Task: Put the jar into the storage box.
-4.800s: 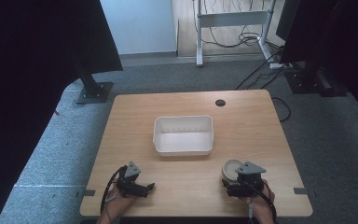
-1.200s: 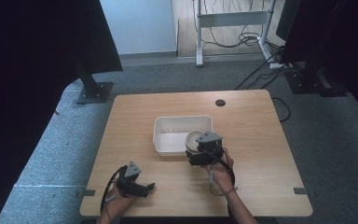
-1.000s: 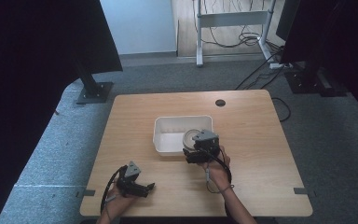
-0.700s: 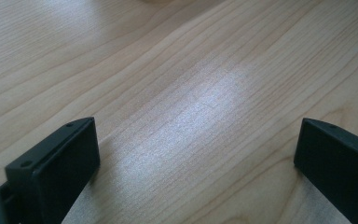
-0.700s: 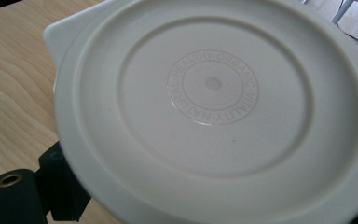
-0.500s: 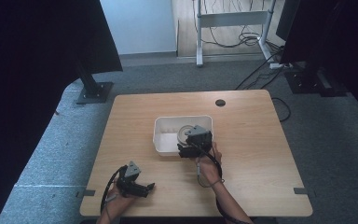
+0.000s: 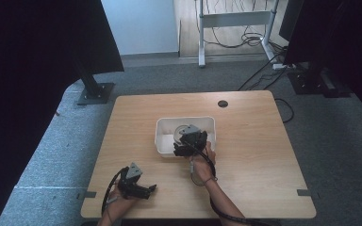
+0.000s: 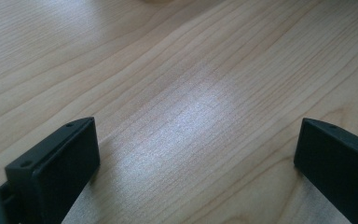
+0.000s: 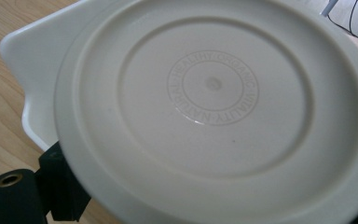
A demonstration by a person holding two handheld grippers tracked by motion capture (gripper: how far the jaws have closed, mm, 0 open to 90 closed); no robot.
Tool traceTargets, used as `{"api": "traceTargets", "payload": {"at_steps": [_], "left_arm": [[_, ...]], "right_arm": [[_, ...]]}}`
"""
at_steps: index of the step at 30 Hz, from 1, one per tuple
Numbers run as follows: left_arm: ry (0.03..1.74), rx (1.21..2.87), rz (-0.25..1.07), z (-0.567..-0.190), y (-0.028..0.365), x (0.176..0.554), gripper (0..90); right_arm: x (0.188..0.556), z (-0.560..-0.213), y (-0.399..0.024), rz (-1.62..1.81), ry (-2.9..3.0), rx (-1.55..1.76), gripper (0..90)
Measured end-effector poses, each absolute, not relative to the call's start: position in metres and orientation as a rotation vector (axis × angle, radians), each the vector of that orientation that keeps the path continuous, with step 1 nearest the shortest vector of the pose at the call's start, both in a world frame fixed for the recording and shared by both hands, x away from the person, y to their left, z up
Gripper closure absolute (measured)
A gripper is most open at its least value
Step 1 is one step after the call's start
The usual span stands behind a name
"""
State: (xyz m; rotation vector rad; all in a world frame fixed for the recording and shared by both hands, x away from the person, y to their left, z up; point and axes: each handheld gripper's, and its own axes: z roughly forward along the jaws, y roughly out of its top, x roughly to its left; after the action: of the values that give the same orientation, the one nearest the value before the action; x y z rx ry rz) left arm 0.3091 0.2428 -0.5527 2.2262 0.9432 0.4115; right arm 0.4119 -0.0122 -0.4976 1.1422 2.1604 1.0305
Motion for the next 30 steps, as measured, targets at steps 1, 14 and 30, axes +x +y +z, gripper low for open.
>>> {"api": "traceTargets", "payload": {"at_steps": [1, 14, 30], "left_arm": [[0.943, 2.226, 0.412, -0.553, 0.243, 0.309, 0.0], [0.943, 2.225, 0.412, -0.553, 0.243, 0.309, 0.0], [0.944, 2.225, 0.411, -0.553, 0.243, 0.309, 0.0]], "right_arm": [[0.413, -0.499, -0.011, 1.03, 2.159, 1.153, 9.2], [0.422, -0.514, 0.005, 1.003, 2.136, 1.249, 9.2], [0.431, -0.527, 0.013, 0.985, 2.149, 1.308, 9.2]]}}
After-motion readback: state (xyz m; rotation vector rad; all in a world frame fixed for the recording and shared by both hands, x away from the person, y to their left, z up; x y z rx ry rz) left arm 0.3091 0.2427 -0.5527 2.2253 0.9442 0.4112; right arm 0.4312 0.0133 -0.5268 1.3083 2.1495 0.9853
